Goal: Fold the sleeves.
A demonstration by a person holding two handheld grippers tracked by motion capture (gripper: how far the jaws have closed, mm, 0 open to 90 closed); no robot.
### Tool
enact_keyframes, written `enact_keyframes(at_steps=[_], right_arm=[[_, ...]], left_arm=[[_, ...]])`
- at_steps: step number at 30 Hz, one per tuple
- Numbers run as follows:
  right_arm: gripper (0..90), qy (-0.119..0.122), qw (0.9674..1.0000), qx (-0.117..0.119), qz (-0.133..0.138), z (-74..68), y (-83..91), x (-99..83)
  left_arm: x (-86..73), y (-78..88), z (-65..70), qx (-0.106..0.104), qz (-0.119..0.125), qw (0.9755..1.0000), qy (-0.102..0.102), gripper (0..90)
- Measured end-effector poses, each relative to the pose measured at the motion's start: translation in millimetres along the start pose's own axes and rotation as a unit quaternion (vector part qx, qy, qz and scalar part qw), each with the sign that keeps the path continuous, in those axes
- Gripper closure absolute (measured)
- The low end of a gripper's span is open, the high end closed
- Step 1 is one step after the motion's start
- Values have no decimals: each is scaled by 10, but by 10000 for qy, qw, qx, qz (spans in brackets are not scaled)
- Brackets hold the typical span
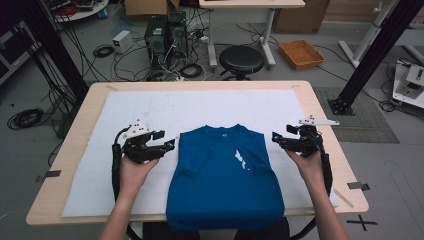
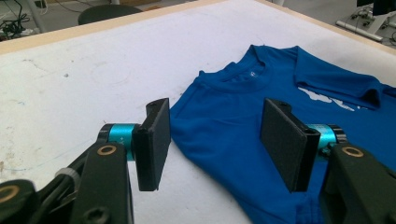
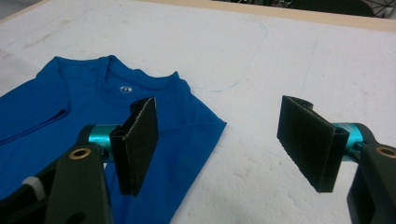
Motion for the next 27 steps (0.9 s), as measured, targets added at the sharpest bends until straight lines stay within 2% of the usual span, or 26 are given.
enact_keyframes(at_steps=[27], right_arm=[[279,-106,9999,-111,80,85,124,-22]], left_arm=[[-6,-24,16,-38,-58,10000,5,430]])
Point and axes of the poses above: each handheld gripper's, and its own axes: y roughly backward along the jaws, x roughly out of its top, z roughly to its right, the point moved 4 cm from there along -y, roughly forward along the jaws, and after that the axes turned 9 degrees about x, right-handed, at the moved point
